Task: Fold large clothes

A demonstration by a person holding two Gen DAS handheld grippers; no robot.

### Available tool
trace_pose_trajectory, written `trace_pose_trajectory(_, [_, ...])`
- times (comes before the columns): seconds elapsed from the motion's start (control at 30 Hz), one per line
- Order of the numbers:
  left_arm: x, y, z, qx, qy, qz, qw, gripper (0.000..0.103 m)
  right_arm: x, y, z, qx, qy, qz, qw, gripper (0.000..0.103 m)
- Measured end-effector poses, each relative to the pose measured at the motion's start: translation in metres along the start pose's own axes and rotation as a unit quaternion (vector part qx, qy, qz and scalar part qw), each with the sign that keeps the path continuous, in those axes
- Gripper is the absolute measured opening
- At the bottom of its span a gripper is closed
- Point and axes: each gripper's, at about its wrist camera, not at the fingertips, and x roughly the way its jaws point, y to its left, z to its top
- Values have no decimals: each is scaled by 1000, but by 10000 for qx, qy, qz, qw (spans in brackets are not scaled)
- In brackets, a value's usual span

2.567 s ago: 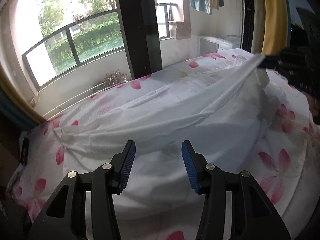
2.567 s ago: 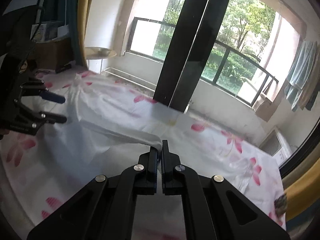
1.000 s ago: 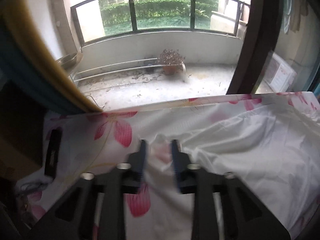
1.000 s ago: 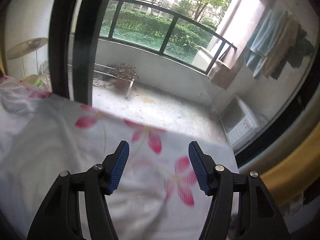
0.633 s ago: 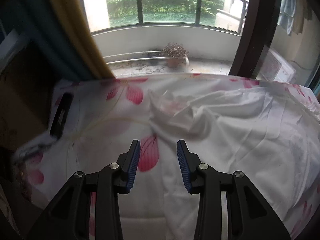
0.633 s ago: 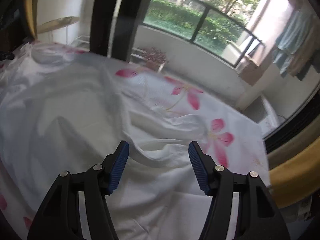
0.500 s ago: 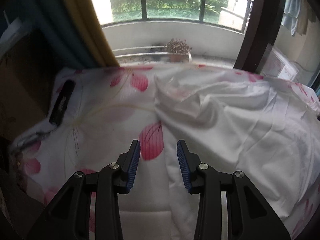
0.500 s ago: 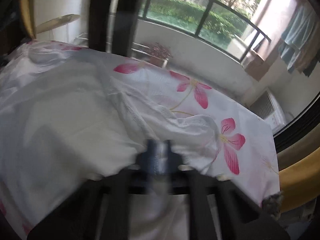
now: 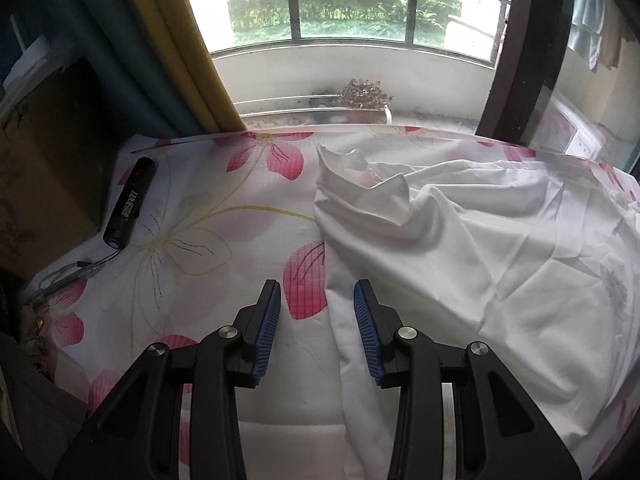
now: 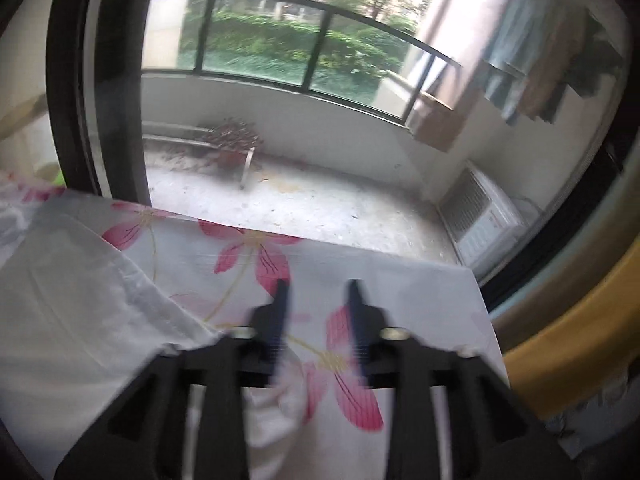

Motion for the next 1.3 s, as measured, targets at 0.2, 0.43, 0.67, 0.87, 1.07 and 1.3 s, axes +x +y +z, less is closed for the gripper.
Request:
trace_pose_trajectory(0.2, [-23,7,-9,-122,-168,-160,9997,41,-41,-6,-38,273,158,150,9994,65])
trace_pose_trajectory(0.43, [-44,13,-36,-439,-300,-519,9972,47,-72,4,-96,749,573,581,9938,65])
trace_pose_trajectory(0.67, [-48,6,-60,-584,-180,-374,9974,47,-88,28,-134,843,785,888,9894,65])
trace_pose_trajectory(0.87, [-46,-7,-72,-388,-215,-257,9987,48,-96,34,-151,1201,636,859,9870,64])
trace_pose_trajectory(1.07, [-49,-10,-77,-242,-283,-177,9992,46,-104,47,-153,1030,542,1084,9873,8])
trace_pose_trajectory(1.3, [-75,-7,-87,-253,-558,-433,9972,2,-125,36,-150,1104,278,897,9894,5])
